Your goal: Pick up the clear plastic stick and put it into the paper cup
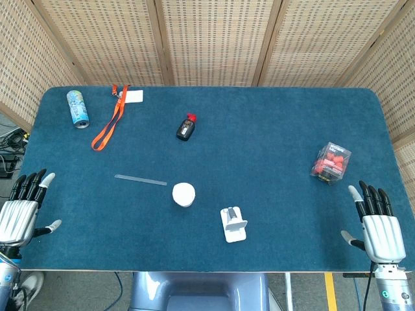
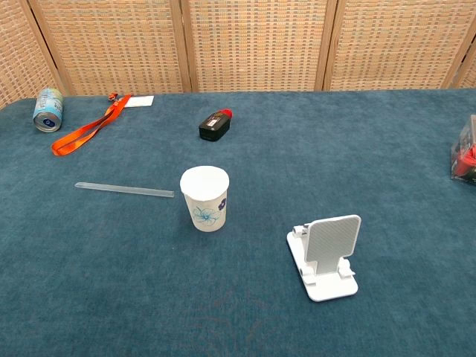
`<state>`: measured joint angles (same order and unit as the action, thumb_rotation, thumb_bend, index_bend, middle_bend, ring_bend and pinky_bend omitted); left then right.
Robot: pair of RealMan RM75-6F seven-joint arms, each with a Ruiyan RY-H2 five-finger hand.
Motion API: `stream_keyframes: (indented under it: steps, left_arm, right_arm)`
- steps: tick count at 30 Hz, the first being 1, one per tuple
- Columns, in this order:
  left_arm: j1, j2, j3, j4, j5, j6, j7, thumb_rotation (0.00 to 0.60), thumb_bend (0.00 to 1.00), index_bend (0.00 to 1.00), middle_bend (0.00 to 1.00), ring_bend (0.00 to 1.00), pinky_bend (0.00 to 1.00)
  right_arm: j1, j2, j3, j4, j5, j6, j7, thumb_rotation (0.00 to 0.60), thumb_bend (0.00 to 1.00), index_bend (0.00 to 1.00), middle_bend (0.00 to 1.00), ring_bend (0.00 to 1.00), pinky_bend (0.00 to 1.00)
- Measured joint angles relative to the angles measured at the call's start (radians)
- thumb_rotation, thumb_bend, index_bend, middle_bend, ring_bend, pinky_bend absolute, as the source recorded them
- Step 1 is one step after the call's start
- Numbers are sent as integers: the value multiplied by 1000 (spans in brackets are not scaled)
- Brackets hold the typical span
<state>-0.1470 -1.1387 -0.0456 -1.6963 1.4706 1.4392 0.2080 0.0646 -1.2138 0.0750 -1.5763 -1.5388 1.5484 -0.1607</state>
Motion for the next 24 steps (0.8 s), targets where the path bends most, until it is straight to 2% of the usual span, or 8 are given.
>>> stream_keyframes:
  steps: [20,24]
  left_arm:
    - [-13,-15,2,21,11,-18,-16,600,85,0,0,0,0]
    - [-29,-31,-17,33,-8,-33,-34,600,85,0,0,0,0]
  right_arm:
    - [-5,11,7,-8,18,2,20,600,53,0,0,0,0]
    - [-9,19,11,-15,25,5,36,600,53,0,0,0,0]
